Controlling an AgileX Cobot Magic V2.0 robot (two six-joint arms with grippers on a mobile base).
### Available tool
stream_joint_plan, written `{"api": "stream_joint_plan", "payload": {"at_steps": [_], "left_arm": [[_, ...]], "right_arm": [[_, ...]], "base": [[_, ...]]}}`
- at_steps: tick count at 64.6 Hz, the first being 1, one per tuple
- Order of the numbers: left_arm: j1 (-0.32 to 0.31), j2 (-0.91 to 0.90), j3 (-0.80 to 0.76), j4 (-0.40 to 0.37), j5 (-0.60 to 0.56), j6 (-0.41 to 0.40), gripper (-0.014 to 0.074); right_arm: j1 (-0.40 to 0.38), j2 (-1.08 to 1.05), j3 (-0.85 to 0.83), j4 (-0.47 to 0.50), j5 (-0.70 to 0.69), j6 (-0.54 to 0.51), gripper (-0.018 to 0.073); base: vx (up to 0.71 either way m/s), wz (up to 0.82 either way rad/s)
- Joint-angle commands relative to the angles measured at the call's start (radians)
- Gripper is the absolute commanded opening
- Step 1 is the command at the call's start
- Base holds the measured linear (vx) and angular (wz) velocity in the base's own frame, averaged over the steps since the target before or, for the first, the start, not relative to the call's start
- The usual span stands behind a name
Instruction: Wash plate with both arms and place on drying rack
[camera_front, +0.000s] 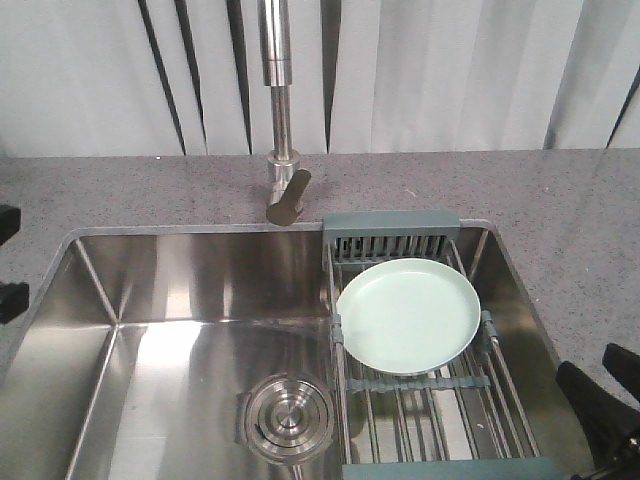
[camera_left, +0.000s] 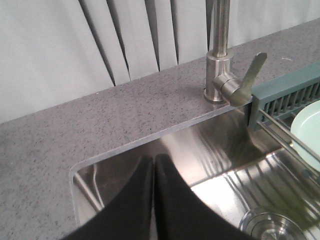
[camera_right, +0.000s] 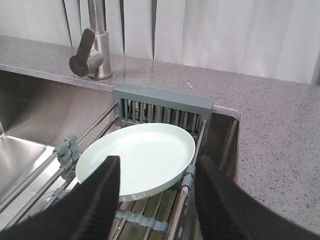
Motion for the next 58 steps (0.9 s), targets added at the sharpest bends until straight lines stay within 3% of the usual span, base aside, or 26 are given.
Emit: {"api": "stream_joint_plan", "payload": {"at_steps": [1, 18, 26, 58], "left_arm": [[0.002, -0.076, 0.046, -0.028, -0.105, -0.01, -0.0006], [0.002, -0.252, 0.233, -0.03, -0.145, -0.01, -0.0006], [0.002, -0.323, 0.297, -0.073, -0.145, -0.01, -0.0006], [0.002, -0.584, 0.448, -0.125, -0.084, -0.01, -0.0006]], "right_arm": [[0.0, 0.004, -0.026, -0.01, -0.077, -0.002, 0.0347], [0.0, 0.004, -0.026, -0.01, -0.077, -0.002, 0.0347], [0.0, 0.004, -0.026, -0.01, -0.077, -0.002, 0.0347], [0.0, 0.004, -0.026, -0.01, -0.077, -0.002, 0.0347]], "base": [[0.0, 0.0], [0.0, 0.0], [0.0, 0.0], [0.0, 0.0]]}}
